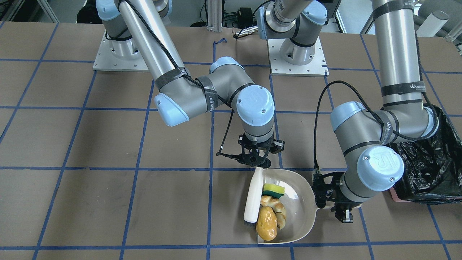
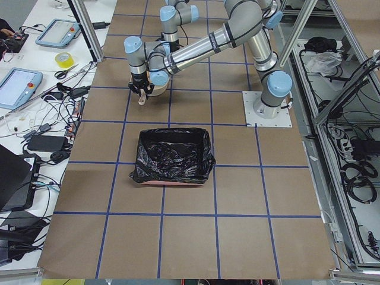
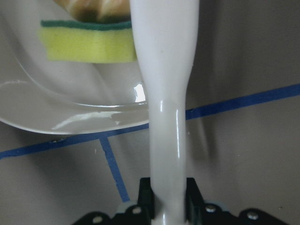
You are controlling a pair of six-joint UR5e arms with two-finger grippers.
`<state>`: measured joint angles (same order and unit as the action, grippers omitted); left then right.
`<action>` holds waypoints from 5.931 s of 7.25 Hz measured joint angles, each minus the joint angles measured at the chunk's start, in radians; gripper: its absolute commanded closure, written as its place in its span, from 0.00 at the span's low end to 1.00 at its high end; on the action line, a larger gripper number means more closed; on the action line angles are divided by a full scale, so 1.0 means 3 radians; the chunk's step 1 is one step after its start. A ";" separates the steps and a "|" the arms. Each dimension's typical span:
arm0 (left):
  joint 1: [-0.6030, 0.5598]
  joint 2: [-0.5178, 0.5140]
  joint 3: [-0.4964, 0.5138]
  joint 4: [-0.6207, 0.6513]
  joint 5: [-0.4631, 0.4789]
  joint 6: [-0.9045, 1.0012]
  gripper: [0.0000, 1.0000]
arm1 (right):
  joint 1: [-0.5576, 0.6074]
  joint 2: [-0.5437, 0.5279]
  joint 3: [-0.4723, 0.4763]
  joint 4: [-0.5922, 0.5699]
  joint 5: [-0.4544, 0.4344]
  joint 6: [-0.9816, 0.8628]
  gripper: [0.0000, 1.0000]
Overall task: Sweep and dump trash into bin
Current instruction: 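Sweep the trash with the brush into the dustpan held by the left gripper, then lift the loaded dustpan with the left gripper while the right gripper withdraws the brush, then carry the dustpan over the black bin and tip it to dump the trash, then return the dustpan to the table with the left gripper while the right releases the brush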
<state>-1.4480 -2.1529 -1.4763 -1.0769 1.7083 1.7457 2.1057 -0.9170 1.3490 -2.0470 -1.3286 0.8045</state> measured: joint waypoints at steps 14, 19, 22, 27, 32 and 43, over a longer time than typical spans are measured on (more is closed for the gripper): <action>0.0082 0.0221 -0.0003 -0.0063 -0.0601 -0.0041 1.00 | -0.1524 -0.1055 0.0305 0.1140 -0.0693 -0.2081 1.00; 0.0630 0.0576 0.0048 -0.0817 -0.1286 0.0117 1.00 | -0.2798 -0.1303 0.1072 0.0850 -0.0804 -0.3415 1.00; 0.1041 0.0690 0.0255 -0.1359 -0.1332 0.0638 1.00 | -0.2923 -0.1099 0.1229 0.0475 -0.0831 -0.3843 1.00; 0.1838 0.0600 0.0811 -0.1603 -0.0570 0.1571 1.00 | -0.3033 -0.0872 0.1239 0.0285 -0.0847 -0.3822 1.00; 0.2037 0.0614 0.1046 -0.1164 0.0656 0.1663 1.00 | -0.3036 -0.0840 0.1235 0.0288 -0.0851 -0.3818 0.84; 0.1741 0.0496 0.0971 0.0036 0.0963 0.2701 1.00 | -0.3002 -0.1423 0.1051 0.0436 -0.0835 -0.3650 0.00</action>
<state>-0.9257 -2.0040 -1.1849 -1.0662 1.9971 2.5559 1.2050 -1.3439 1.6644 -1.9163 -1.5791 -0.2904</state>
